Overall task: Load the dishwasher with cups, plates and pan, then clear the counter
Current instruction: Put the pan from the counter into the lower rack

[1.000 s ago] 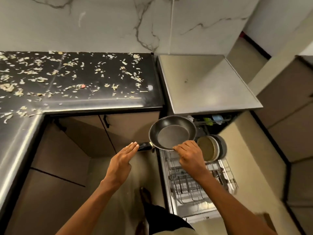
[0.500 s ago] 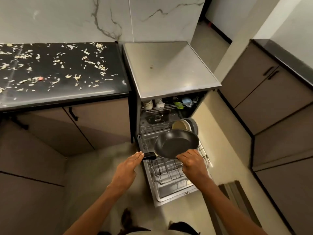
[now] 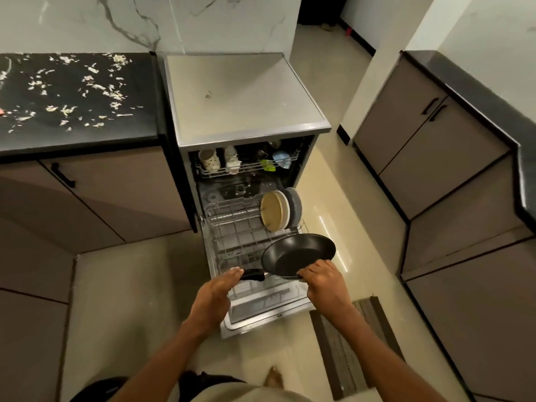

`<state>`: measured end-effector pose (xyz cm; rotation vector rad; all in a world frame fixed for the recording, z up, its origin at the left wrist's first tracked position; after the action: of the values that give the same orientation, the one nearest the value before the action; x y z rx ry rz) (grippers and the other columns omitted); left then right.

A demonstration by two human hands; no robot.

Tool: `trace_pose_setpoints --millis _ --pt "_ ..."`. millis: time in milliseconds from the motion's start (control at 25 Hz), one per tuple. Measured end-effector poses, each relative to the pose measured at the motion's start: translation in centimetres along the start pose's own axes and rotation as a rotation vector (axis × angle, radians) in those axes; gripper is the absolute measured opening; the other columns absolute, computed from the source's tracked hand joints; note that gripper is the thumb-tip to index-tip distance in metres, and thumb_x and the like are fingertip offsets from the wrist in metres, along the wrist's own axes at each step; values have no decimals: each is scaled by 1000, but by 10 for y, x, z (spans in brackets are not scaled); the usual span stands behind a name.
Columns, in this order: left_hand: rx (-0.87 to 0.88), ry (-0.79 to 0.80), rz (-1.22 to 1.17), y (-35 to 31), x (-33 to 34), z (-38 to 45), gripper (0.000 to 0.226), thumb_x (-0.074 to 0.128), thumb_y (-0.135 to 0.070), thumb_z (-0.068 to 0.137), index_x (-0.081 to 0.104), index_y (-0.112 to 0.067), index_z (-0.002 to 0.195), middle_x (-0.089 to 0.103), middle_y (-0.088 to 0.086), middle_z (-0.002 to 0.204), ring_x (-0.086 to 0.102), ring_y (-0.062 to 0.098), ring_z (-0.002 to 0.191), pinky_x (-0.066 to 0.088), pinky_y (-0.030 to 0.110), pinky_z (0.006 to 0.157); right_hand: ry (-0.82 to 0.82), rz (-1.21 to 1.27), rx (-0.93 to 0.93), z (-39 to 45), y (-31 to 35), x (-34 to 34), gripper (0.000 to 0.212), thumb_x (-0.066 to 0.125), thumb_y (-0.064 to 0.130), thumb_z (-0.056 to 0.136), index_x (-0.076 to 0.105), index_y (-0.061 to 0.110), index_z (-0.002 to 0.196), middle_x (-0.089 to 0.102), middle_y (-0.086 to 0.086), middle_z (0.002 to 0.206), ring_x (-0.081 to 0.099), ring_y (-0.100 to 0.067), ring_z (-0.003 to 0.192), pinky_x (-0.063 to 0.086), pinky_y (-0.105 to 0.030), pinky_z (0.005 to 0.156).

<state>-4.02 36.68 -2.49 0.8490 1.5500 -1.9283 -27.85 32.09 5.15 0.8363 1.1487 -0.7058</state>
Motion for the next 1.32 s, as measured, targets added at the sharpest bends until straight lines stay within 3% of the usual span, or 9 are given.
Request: trace_pose_setpoints --millis 160,560,760,1000,1160,1240,1320 --pt "-104 38 22 -34 52 2 91 53 26 46 65 -8 129 68 10 125 65 26 115 58 45 89 73 3 3 -31 -54 -1 42 87 1 56 80 17 94 73 5 81 63 -18 76 50 -30 70" --pt "-250 91 107 -52 88 50 85 51 27 60 60 -10 135 62 8 134 57 22 127 47 34 105 183 15 0 -6 -128 21 38 87 5 62 80 19 96 74 5 82 63 -16 78 50 -29 73" --pt "-328 138 98 -23 109 93 79 52 25 64 61 -11 134 63 7 133 58 21 126 45 33 107 279 22 -9 41 -159 52 36 88 9 61 80 22 94 74 7 80 64 -15 76 50 -28 72" --pt "-463 170 53 21 143 139 72 55 23 65 67 -12 127 70 8 123 67 27 112 55 42 94 384 124 60 91 -204 104 29 78 3 74 80 17 100 77 -1 88 66 -22 83 51 -35 80" --pt "-586 119 -9 46 162 155 72 52 24 66 72 -18 120 73 4 116 69 21 104 50 22 86 461 203 51 115 -223 151 24 77 3 77 80 14 98 77 -6 88 68 -27 83 55 -42 79" --pt "-668 113 -42 65 178 156 68 50 25 69 71 -15 120 72 6 118 68 21 108 45 19 91 501 234 46 124 -228 180 19 73 5 82 80 15 97 77 -7 87 66 -26 82 54 -42 77" --pt "-778 154 -81 94 205 148 68 47 23 72 70 -14 123 70 7 121 66 24 113 45 24 102 552 256 47 129 -233 215 17 70 7 85 80 16 94 76 -7 86 65 -28 81 53 -39 74"
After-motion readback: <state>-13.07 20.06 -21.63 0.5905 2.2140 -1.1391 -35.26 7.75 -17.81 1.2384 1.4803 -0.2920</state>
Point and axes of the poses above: each hand's wrist, its own z-axis towards the middle knuckle, its own x-axis out of the palm, y = z × x, the point moved 8 cm from there along z, towards the middle knuckle
